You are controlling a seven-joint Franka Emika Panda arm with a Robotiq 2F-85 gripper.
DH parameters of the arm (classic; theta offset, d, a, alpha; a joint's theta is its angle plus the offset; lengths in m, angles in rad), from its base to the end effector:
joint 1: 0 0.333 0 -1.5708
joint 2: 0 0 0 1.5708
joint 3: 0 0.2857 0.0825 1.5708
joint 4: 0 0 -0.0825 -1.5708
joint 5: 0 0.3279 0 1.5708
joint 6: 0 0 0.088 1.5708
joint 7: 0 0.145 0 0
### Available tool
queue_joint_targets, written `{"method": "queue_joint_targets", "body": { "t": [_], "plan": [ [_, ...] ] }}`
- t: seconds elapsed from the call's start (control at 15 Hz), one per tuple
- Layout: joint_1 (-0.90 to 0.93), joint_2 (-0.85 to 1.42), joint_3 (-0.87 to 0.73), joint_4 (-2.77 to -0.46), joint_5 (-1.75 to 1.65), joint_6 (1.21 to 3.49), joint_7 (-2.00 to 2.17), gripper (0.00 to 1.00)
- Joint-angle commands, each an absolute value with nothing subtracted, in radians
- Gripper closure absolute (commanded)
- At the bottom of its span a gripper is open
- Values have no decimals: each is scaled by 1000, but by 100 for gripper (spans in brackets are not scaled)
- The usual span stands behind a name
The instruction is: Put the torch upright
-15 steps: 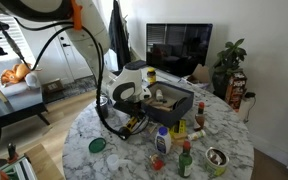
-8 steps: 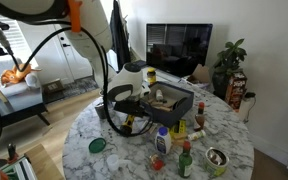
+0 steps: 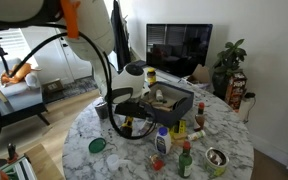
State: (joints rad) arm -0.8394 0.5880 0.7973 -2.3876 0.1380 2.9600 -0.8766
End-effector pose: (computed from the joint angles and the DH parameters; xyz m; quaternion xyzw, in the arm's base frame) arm 0.4876 0.0042 0.1522 -0.9337 -0.2787 -0.1521 0.1654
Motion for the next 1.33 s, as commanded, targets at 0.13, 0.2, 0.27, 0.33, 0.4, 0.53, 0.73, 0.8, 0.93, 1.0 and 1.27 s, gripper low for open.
{"method": "queue_joint_targets", "body": {
  "t": [0.13, 0.2, 0.27, 0.33, 0.4, 0.53, 0.73, 0.8, 0.93, 1.0, 1.27],
  "plan": [
    [-885, 639, 843, -2375, 117, 2985, -903, 76],
    [-913, 659, 869, -2374, 120, 3002, -919, 76],
    [-939, 675, 893, -2374, 118, 3008, -931, 76],
    [-969, 693, 918, -2379, 110, 3020, -942, 76],
    [-992, 704, 937, -2385, 99, 3032, -947, 76],
    [-1050, 749, 983, -2395, 76, 3091, -957, 76],
    [-1123, 846, 1029, -2409, -35, 3194, -960, 76],
    [-1138, 882, 1032, -2412, -88, 3225, -960, 76],
    [-1150, 938, 1017, -2410, -188, 3272, -949, 76],
    [-1153, 968, 1009, -2408, -234, 3298, -943, 76],
    [-1183, 1096, 1005, -2402, -416, 3390, -938, 76]
  ]
}}
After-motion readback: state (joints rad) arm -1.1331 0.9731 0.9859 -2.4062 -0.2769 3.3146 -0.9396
